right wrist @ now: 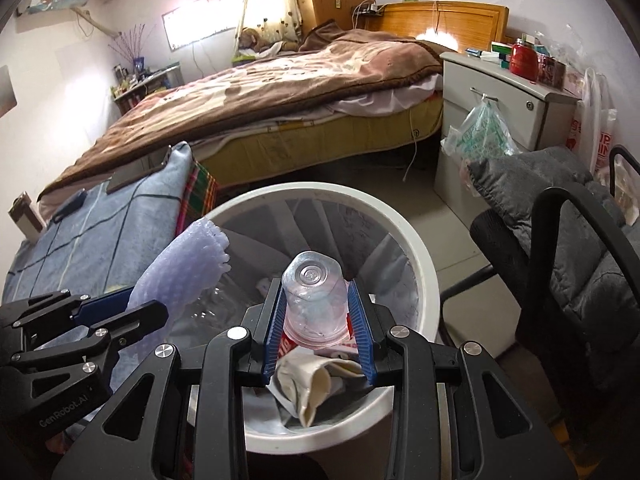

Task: Collect trash

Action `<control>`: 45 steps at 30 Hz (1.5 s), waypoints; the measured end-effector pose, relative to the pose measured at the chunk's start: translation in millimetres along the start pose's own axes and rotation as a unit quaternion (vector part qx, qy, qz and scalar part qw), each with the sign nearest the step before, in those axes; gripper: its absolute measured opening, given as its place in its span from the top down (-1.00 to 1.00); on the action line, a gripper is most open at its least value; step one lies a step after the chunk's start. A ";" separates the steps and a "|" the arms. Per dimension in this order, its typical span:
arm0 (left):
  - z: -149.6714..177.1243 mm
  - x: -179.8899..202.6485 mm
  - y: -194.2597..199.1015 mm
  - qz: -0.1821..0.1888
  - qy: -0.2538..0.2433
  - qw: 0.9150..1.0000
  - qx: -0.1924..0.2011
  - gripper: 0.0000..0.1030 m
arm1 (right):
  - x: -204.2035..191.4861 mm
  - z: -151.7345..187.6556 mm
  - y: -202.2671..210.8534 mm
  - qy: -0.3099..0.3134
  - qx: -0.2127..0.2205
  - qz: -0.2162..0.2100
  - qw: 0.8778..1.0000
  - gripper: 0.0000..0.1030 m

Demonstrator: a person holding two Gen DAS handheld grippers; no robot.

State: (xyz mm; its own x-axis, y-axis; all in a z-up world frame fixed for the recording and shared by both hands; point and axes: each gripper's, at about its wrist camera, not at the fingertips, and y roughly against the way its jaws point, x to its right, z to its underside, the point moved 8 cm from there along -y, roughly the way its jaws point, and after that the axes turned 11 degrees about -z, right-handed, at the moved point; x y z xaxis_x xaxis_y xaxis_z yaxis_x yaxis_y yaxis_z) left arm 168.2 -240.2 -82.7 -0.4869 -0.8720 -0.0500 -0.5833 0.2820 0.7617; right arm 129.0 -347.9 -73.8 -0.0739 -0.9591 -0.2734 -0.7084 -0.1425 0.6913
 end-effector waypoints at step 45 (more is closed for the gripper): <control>42.8 -32.2 85.3 -0.088 0.066 0.990 0.089 -0.26 | -42.7 32.2 79.4 0.027 0.093 0.037 0.995 -0.08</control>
State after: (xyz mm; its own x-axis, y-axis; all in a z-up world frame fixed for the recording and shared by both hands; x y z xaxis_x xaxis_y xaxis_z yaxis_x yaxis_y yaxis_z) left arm 106.3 -171.0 -43.8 -0.2845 -0.9555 -0.0779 -0.7624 0.1762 0.6227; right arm 53.4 -310.4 -28.8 -0.0964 -0.9776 -0.1870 -0.8201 -0.0284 0.5715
